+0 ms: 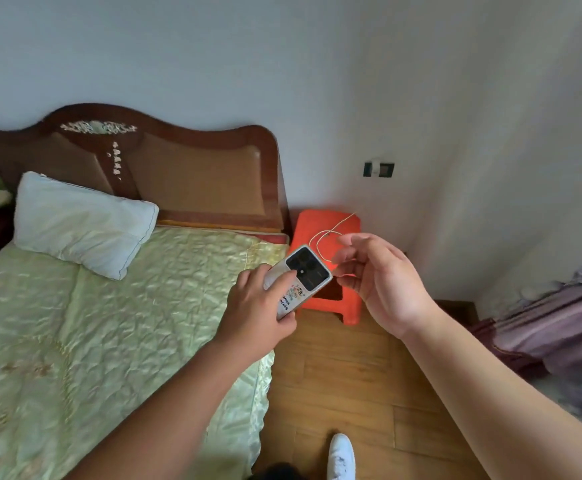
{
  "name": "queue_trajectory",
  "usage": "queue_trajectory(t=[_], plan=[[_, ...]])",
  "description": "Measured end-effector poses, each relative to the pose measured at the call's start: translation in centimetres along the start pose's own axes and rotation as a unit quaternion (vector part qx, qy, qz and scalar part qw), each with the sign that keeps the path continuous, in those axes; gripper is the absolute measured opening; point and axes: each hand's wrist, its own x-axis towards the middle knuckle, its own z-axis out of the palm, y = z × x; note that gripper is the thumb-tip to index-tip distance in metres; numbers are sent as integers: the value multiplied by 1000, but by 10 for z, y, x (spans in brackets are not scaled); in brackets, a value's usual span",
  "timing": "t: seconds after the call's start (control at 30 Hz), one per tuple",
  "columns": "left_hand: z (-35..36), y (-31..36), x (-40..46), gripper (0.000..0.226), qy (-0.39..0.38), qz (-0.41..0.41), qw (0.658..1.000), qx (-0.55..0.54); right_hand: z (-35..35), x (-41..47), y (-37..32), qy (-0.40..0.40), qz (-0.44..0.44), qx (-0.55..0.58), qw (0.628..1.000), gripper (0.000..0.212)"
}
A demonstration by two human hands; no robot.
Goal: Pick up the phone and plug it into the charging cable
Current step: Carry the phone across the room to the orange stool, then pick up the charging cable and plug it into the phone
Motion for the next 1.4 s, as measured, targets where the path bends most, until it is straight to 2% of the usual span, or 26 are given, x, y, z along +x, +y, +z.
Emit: queue_trajectory(t=[0.13,0.37,0.47,0.73,0.97,1.17,1.4], plan=[[12,-29,40,59,-8,-19,1000,-5,-3,47,0,-4,10,-11,1000,25],[49,-84,123,59,-39,-41,998,-37,0,143,8,48,35,-18,998,31],[61,-106,163,60,-58,-38,997,-41,8,185,3,55,31,-25,998,28],[88,-152,252,58,-47,-26,997,-58,13,284,3,87,45,-51,994,27],[107,-165,289,60,-65,-56,994,-66,-3,329,16,90,76,-28,993,27],[126,-159,305,66,-52,-96,992,-57,-27,357,29,59,112,-21,992,26],[201,-158,319,58,-51,-161,985,-44,-81,388,81,58,139,-32,988,19]])
